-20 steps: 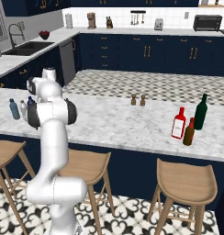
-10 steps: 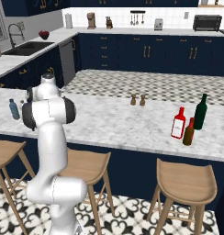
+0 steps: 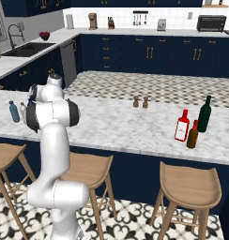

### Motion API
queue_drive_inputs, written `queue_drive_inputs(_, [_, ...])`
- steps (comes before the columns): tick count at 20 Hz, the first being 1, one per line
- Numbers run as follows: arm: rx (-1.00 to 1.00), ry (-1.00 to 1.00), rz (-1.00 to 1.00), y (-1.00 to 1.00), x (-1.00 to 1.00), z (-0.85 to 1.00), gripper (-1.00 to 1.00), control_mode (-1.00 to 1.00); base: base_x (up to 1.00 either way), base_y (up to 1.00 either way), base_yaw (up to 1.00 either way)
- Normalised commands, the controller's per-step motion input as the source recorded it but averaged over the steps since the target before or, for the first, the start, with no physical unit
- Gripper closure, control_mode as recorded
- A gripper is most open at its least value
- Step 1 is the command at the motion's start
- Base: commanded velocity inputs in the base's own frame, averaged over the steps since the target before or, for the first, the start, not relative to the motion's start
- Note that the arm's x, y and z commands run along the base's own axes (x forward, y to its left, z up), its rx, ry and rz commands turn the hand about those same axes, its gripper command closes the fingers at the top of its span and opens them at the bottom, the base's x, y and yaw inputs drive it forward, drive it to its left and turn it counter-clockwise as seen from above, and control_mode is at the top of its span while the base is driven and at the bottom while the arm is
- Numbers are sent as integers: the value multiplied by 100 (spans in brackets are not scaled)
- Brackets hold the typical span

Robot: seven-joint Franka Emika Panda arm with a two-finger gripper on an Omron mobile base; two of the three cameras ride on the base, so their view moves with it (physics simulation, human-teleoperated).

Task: Move the plastic bottles in the middle to the plastics group, and the glass bottles in the middle to the glass group.

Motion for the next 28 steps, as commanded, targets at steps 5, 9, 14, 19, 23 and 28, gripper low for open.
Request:
queue_drive_inputs(5, [0,1,1,45,13,3,100,-100,0,0,0])
queue_drive_inputs(9, [0,0,0,41,-1,-6,100,-100,0,0,0])
queue_drive_inputs(14, [0,-3,3,32,-1,-10,100,-100,0,0,0])
queue_drive_inputs(19, [0,-1,2,19,0,-3,100,-100,0,0,0])
queue_drive_inputs(23, [0,0,4,23,-1,0,100,-100,0,0,0])
queue_drive_inputs(28, [0,0,3,23,0,0,100,-100,0,0,0])
